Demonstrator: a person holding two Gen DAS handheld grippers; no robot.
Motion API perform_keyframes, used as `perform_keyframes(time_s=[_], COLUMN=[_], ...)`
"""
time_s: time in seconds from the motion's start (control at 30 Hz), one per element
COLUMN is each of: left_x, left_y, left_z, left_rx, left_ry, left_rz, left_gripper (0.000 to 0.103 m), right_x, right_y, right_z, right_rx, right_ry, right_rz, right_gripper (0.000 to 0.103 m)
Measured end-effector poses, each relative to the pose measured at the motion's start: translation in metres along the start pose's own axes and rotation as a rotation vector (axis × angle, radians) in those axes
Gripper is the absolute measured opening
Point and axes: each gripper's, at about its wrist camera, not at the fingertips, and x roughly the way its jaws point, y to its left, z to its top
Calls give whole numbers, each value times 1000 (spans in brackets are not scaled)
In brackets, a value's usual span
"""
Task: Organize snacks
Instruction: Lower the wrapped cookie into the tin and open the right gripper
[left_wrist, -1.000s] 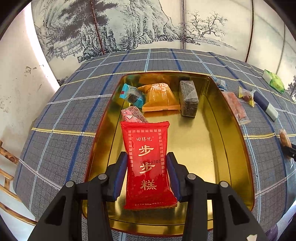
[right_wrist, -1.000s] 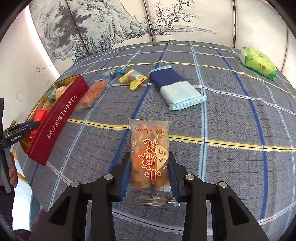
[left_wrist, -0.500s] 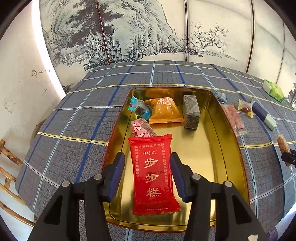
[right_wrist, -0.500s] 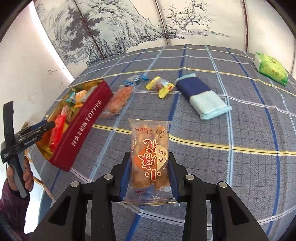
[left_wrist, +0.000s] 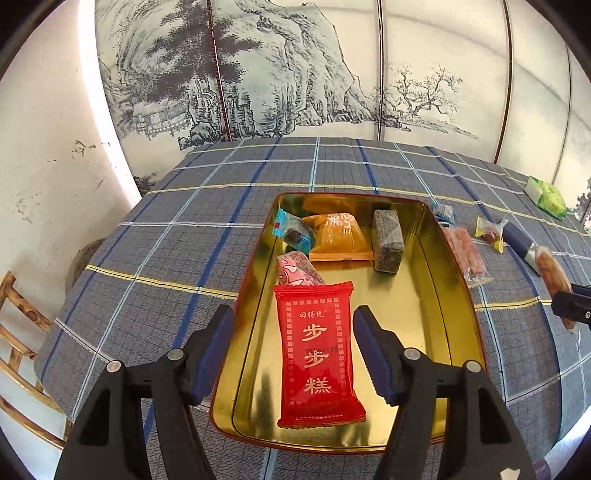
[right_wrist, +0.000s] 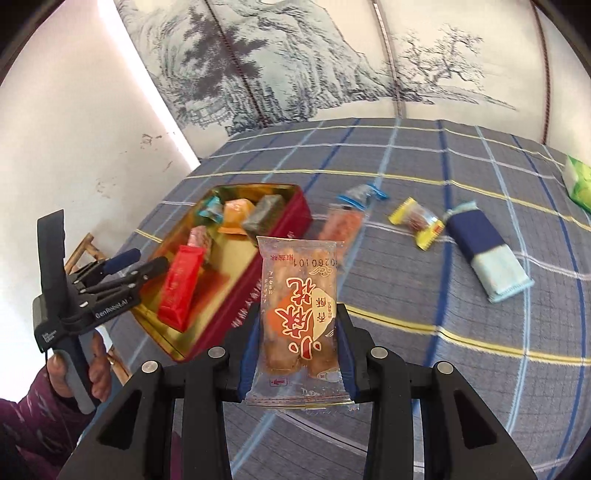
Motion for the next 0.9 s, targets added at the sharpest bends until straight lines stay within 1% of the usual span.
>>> perform_keyframes(time_s=[0.07,0.13,0.37,0.4,0.47,0.77,0.9], left_x=[-2,-3,-4,-4,-5,-7,-6], left_y=[3,6,15,17,19,30,38], left_z=[0,1,1,1,0,-1,-1], left_rx=[-8,-14,-35,-36,-41,-62,-92], left_ry=[-5,-6,-4,-3,-6,-15,-12], left_rz=[-2,0,10,14,17,17,14], left_gripper=[65,68,69,71,74,76,76], right_x=[4,8,26,30,36,62,75], right_y=[10,19,52,57,62,75,78], right_z=[5,9,23,25,26,36,39], right_rx=[-11,-26,-81,-88,-93,-102,-104], right_ry=[1,3,16,20,24,54,72], right_rz=[21,36,78,84,93,107,105], right_gripper=[38,38,38,38,38,38,38])
